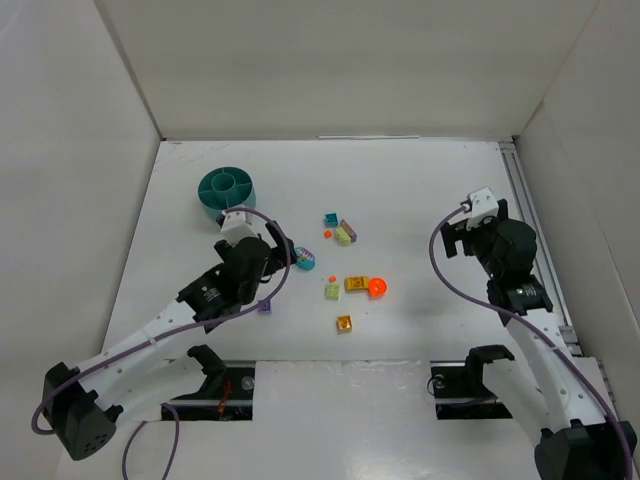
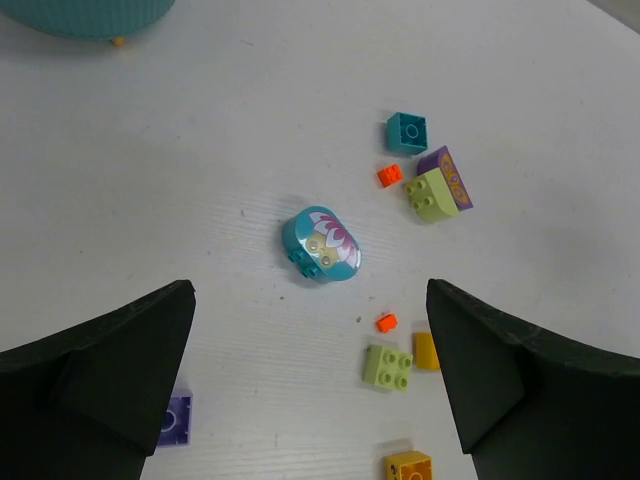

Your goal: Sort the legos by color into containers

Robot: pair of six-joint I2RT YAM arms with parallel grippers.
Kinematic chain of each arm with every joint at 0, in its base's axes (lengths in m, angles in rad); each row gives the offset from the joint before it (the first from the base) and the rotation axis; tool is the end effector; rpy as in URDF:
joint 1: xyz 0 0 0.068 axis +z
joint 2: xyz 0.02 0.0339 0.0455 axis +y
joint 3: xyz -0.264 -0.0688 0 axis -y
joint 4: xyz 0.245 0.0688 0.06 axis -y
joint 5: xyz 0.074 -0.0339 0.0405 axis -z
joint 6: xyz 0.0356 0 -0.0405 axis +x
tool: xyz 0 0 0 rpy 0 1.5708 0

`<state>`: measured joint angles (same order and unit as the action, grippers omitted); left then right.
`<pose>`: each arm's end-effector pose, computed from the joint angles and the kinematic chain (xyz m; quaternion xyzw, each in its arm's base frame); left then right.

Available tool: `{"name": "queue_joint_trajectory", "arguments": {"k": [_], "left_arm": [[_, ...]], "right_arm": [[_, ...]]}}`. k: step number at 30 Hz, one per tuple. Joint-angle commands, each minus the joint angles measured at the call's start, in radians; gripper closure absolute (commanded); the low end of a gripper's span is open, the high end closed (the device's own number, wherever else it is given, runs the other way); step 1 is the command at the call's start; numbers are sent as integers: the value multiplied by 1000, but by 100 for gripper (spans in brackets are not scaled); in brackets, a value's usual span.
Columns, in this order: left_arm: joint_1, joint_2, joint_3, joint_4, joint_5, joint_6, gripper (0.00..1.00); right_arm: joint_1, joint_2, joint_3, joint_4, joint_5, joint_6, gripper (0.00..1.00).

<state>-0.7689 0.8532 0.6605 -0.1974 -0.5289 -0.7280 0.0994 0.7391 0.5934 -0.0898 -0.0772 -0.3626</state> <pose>0.1528 -0.1228 0.2845 -0.1291 0.8047 -0.2065 0.5415 0.1813 0.0208 0.2896 -0.2029 0.7584 -0.0511 0.6173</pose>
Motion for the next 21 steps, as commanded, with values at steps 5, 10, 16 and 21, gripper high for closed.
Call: {"name": "queue_joint_trajectory", "arguments": {"k": [5,10,16,21], "left_arm": [[-4,-8,68,-157,-59,-138,0],[-4,10,90,-330,-68,-290,0],[72,49,28,-373,18,-375,0],[72,49,-7,-362,60,-396,0]], "right_arm": [[5,37,11,9,-30,33,0],[5,89,11,-1,31,91,0],[5,164,40,-10,2,80,0],[5,197,40,-10,3,82,0]]}}
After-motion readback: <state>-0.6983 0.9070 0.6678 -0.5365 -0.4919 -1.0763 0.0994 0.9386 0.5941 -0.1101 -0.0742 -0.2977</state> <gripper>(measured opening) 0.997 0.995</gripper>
